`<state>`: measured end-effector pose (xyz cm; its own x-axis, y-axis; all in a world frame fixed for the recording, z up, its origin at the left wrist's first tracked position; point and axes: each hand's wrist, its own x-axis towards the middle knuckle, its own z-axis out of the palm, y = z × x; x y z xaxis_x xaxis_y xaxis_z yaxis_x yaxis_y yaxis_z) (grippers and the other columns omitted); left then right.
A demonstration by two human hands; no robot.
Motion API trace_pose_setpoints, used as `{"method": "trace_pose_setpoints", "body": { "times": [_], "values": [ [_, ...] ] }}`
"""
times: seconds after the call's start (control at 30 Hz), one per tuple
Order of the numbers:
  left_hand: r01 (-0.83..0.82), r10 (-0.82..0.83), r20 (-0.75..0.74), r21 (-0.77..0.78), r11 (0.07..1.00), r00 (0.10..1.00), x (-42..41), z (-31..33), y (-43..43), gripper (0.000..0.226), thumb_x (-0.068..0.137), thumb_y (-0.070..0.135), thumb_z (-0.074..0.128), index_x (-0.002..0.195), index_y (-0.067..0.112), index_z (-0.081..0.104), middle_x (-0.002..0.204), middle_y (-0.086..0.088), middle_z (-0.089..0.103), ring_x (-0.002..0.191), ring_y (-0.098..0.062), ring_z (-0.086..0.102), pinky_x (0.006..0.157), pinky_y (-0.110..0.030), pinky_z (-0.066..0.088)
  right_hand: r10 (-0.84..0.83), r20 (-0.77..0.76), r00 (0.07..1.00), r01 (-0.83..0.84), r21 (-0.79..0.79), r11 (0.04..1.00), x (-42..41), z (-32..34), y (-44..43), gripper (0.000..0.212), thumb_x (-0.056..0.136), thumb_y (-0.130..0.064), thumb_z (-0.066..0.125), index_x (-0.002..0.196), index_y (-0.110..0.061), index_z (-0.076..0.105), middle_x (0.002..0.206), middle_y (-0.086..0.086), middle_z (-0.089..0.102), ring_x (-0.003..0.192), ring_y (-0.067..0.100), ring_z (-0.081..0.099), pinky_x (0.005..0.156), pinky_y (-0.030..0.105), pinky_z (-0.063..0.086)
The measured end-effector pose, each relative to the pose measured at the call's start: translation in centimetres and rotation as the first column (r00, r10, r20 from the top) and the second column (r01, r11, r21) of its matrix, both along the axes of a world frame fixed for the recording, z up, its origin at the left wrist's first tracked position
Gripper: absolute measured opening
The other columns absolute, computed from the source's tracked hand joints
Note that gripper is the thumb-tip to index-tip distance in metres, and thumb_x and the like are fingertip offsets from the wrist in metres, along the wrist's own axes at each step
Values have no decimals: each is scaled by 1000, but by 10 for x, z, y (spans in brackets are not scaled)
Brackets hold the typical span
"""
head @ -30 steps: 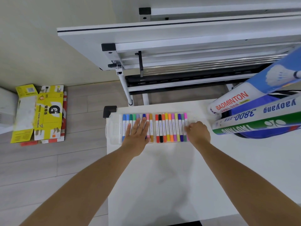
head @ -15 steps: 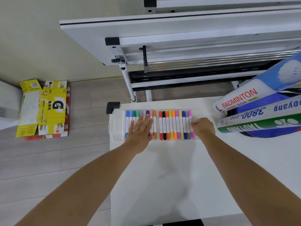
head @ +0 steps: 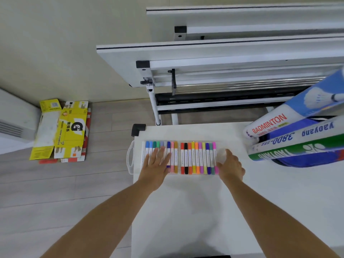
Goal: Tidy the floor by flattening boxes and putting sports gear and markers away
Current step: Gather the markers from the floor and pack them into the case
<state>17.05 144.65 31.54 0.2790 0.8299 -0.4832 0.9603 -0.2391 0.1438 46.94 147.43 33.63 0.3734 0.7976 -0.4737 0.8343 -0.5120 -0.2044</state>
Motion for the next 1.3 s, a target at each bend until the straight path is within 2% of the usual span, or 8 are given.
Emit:
{"method": "trace_pose_setpoints", "body": {
  "times": [0.2, 0.33, 0.43, 0.63, 0.8, 0.9, 1.13, 1.3],
  "values": [
    [-511, 511, -17, -30, 859, 859, -69, 6, -18, 70, 104, 45, 30, 154, 33, -17, 163, -7, -23, 150, -37, -15, 120, -53, 11, 3, -78, 997, -6, -40, 999, -5, 7, -19, 77, 86, -37, 67, 147, -25, 22, 143, 7, 43, 125, 30, 48, 98, 49, 45],
    [-683, 755, 278, -322, 655, 594, -94, 12, -13, 71, 102, 37, 47, 154, 40, -2, 134, -8, 53, 109, -24, 63, 74, -35, 59, -68, -141, 988, 65, -31, 997, -6, 10, -19, 71, 88, -38, 64, 146, -24, 25, 139, 8, 50, 122, 31, 53, 96, 50, 50],
    [-745, 799, 362, -312, 590, 481, -93, 26, -10, 62, 103, 25, 47, 154, 30, 11, 107, -1, 63, 80, -17, 66, 53, -26, 50, -125, -180, 976, 119, -40, 992, -9, 16, -17, 63, 92, -33, 60, 146, -19, 30, 134, 11, 54, 119, 32, 55, 94, 44, 49],
    [-853, 718, 598, -106, 511, 355, -73, 93, -7, 20, 96, 13, 47, 105, 30, 53, 92, 6, 64, 86, -21, 64, 67, -35, 52, -254, -255, 933, 246, -63, 967, -9, 31, -21, 55, 94, -20, 57, 145, -14, 39, 139, 13, 53, 124, 32, 52, 100, 39, 44],
    [-508, 365, 746, -42, 860, 557, -38, 124, -15, 53, 98, 26, 54, 147, 35, 33, 147, 15, 41, 126, -5, 48, 98, -25, 49, -364, -305, 880, 347, -108, 932, -2, 34, -24, 47, 94, -22, 53, 141, -13, 47, 137, 12, 55, 121, 32, 54, 101, 37, 43],
    [-272, 158, 756, 28, 962, 636, 5, 127, -17, 65, 99, 40, 52, 153, 41, 15, 160, 20, 20, 143, 4, 24, 112, -14, 29, -534, -479, 697, 501, -208, 840, 0, 39, -27, 32, 96, -19, 51, 126, -9, 56, 116, 12, 64, 94, 27, 63, 81, 31, 50],
    [71, -183, 473, 245, 967, 862, 105, 92, -23, 74, 97, 58, 38, 158, 34, 2, 164, 17, -9, 152, -13, -6, 119, -37, 12, -652, -656, 381, 573, -386, 723, 20, 47, -36, 38, 97, -48, 44, 104, -18, 66, 96, 9, 74, 85, 24, 63, 83, 38, 41],
    [230, -276, 247, 200, 952, 929, 142, 47, -26, 81, 93, 58, 42, 158, 22, 8, 167, 0, -7, 152, -28, -5, 119, -55, 19, -645, -686, 337, 535, -424, 731, 31, 38, -37, 46, 96, -56, 41, 105, -20, 67, 98, 7, 74, 96, 26, 66, 93, 42, 45]
  ]
}}
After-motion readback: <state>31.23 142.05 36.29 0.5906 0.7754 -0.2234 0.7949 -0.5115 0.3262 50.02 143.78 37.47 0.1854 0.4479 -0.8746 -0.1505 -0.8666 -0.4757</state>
